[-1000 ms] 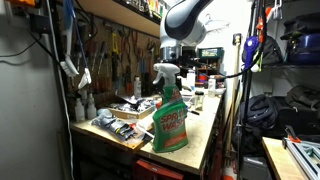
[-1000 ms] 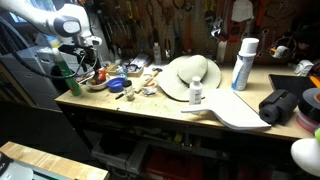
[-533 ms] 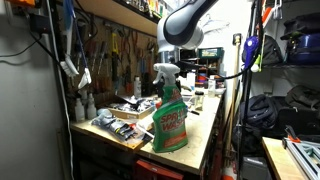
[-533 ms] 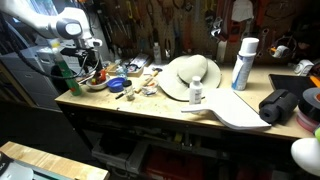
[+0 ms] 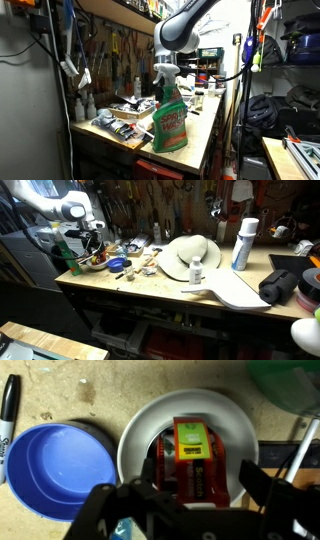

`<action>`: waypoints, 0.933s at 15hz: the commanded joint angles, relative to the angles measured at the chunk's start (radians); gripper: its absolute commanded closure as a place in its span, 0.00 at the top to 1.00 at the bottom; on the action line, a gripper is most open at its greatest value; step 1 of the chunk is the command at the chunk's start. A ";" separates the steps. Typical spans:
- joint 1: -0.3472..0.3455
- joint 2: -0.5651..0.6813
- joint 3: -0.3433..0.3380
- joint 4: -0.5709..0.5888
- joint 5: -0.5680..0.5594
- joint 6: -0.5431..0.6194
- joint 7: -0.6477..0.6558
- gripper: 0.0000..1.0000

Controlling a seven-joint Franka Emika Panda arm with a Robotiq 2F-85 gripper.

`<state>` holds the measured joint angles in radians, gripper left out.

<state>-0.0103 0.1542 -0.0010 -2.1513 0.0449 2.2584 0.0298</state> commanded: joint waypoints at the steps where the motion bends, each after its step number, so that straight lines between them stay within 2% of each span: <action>1: 0.008 0.032 -0.005 0.016 -0.033 0.021 0.027 0.86; 3: 0.009 0.042 -0.006 0.019 -0.039 0.024 0.029 0.74; 4: 0.009 0.046 -0.006 0.022 -0.041 0.023 0.030 0.58; 5: 0.010 0.048 -0.006 0.023 -0.045 0.023 0.031 0.49; 7: 0.012 0.043 -0.006 0.027 -0.052 0.009 0.034 0.43; 14: -0.018 -0.154 -0.023 0.015 -0.016 -0.136 0.005 0.43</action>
<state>-0.0135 0.1103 -0.0101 -2.1160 0.0126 2.2056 0.0399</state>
